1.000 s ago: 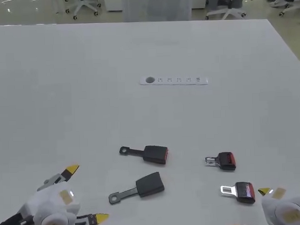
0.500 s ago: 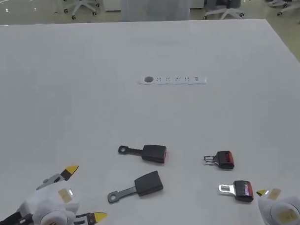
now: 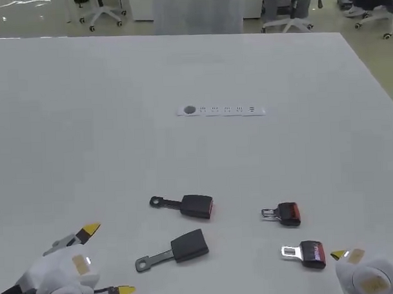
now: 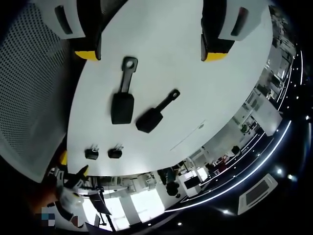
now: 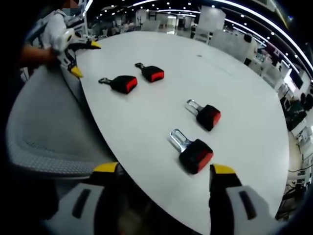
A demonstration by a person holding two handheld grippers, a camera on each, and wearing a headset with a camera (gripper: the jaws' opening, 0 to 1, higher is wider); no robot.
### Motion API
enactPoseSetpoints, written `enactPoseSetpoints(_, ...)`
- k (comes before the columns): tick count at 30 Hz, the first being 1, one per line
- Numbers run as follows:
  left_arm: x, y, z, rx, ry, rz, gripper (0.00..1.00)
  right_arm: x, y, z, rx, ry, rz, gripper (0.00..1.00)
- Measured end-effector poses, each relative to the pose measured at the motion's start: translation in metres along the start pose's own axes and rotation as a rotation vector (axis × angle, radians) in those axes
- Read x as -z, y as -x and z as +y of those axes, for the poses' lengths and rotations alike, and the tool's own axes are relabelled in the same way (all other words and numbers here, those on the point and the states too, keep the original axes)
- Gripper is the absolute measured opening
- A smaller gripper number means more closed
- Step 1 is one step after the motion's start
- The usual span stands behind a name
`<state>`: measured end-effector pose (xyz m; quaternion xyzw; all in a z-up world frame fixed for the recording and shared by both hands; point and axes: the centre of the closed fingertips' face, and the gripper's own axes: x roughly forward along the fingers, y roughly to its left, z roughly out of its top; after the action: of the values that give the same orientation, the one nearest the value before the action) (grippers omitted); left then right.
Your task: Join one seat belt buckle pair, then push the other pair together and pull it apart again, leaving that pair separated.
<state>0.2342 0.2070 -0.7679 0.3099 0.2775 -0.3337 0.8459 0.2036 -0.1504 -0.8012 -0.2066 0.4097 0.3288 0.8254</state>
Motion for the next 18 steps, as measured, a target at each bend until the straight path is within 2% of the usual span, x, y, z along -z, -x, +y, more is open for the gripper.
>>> enactPoseSetpoints(3, 0.0, 0.0, -0.001, 0.005, 0.001, 0.002, 0.85, -0.002, 0.001, 0.0, -0.003, 0.01, -0.01, 0.7)
enactPoseSetpoints(13, 0.001, -0.001, -0.008, 0.044, -0.02, 0.005, 0.88, -0.005, 0.0, 0.001, -0.001, 0.053, -0.015, 0.67)
enactPoseSetpoints(18, 0.002, -0.001, -0.014, 0.073, -0.051, 0.017, 0.9, -0.006, -0.001, -0.001, -0.006, 0.142, 0.003, 0.66)
